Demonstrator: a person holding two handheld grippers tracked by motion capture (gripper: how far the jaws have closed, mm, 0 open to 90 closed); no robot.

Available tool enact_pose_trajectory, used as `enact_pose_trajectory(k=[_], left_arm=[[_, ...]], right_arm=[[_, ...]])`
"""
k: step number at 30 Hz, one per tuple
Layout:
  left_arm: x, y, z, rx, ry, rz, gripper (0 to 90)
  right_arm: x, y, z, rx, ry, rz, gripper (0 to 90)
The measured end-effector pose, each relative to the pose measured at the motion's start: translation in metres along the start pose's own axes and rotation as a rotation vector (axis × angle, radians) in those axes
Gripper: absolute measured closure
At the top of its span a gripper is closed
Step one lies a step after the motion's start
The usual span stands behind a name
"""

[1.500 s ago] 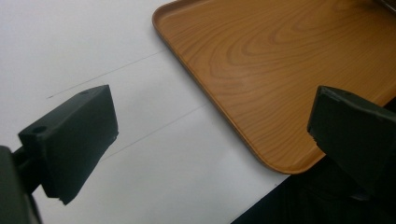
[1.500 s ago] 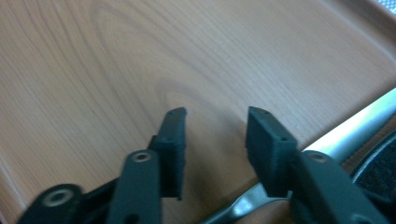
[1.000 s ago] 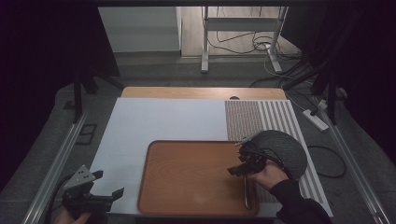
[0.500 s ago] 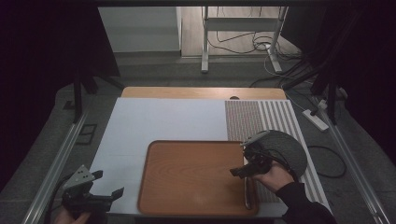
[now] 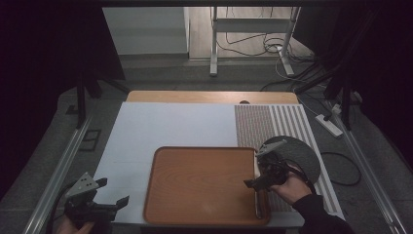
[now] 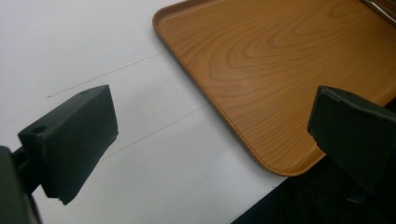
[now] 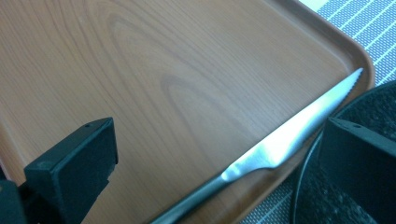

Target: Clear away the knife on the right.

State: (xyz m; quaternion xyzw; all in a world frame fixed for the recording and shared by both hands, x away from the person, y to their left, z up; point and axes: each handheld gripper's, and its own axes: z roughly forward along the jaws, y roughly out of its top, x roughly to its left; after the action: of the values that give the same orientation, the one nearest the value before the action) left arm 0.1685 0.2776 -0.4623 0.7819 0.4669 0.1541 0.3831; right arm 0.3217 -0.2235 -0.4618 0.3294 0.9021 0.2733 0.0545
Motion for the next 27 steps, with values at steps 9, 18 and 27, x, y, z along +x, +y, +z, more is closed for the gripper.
enact_pose_trajectory(k=[9, 18, 27], left_arm=[[0.000, 0.000, 0.000, -0.001, 0.000, 0.000, 1.9], [0.000, 0.000, 0.000, -0.001, 0.000, 0.000, 1.9], [0.000, 0.000, 0.000, 0.000, 0.000, -0.001, 1.9]], right_arm=[[0.000, -0.006, -0.005, -0.018, -0.012, -0.003, 0.0], [-0.001, -0.013, -0.013, -0.039, -0.015, 0.029, 0.0], [-0.002, -0.023, -0.024, -0.076, -0.043, 0.040, 0.0]])
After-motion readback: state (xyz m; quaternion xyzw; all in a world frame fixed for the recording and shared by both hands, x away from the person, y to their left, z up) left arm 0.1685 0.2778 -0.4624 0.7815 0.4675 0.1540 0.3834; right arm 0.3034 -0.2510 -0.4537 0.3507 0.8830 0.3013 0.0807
